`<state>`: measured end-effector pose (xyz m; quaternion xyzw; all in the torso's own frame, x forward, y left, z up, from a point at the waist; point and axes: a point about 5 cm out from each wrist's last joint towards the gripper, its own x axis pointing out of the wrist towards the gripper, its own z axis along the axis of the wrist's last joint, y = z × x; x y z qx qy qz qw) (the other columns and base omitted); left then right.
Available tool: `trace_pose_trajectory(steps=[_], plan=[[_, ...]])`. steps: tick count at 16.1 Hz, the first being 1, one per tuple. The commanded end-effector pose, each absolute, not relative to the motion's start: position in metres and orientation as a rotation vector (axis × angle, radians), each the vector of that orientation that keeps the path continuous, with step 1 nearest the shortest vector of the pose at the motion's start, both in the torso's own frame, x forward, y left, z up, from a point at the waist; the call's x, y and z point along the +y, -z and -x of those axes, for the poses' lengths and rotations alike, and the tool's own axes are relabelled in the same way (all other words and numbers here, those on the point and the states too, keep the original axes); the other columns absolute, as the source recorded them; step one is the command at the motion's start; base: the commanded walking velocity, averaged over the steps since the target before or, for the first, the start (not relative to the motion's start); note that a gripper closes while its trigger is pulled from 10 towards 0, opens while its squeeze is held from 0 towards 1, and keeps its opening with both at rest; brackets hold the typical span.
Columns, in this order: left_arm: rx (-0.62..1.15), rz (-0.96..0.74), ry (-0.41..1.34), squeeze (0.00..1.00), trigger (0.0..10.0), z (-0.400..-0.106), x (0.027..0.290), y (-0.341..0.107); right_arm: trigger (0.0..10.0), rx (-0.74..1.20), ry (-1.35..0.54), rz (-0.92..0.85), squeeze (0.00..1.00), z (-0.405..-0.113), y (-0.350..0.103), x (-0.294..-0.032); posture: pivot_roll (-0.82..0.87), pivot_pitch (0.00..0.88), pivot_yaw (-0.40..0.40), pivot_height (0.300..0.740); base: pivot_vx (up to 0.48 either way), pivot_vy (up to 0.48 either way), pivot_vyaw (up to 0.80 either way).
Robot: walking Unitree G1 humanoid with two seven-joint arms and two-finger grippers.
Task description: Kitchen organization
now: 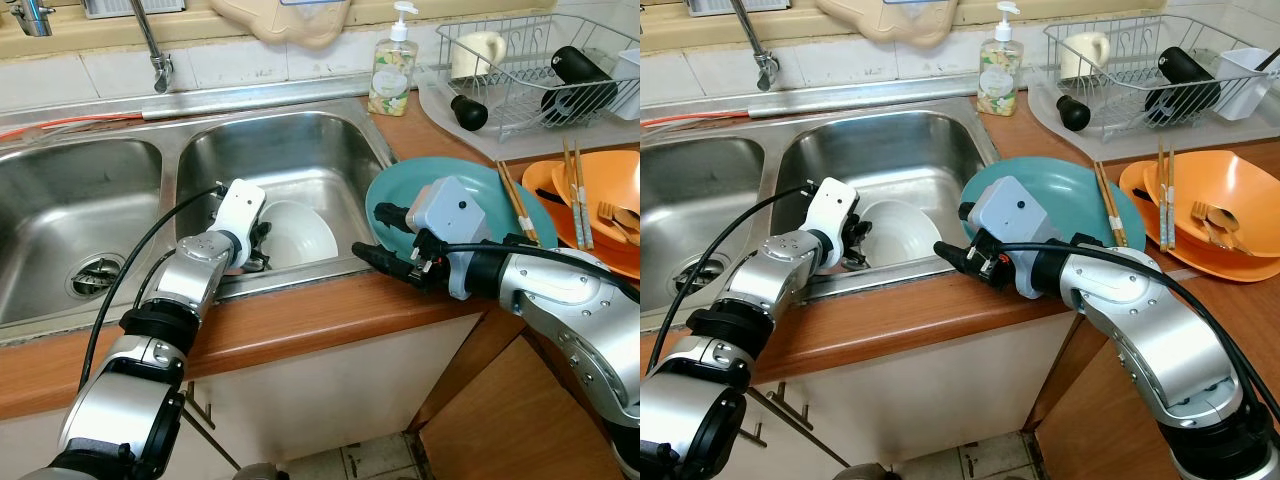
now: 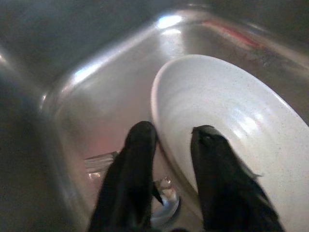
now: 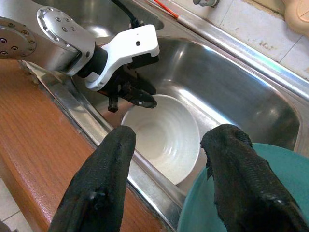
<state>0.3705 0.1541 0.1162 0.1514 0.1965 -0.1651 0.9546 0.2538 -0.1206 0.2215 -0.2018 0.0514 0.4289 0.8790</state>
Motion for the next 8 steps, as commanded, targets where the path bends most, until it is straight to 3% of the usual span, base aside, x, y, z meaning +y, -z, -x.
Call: trace_pose_trajectory(steps=[1,5,8], plan=[[0.388,-0.329,0.336,1.00,10.0,-0.372,0.154,-0.119,10.0,0.105,-0.898,0.445,0.00,-0.254,-0.222,-0.120,-0.07,0.000,0.077,0.740,0.000,0.000,0.00],[0.263,-0.326,0.329,1.00,10.0,-0.373,0.156,-0.131,10.0,0.103,-0.875,0.439,0.00,-0.254,-0.222,-0.121,-0.07,0.000,0.078,0.740,0.000,0.000,0.00],[0.065,-0.248,0.241,1.00,10.0,-0.371,0.167,-0.157,10.0,0.073,-0.744,0.396,0.00,-0.263,-0.223,-0.123,-0.06,0.000,0.074,0.740,0.000,0.000,0.00]])
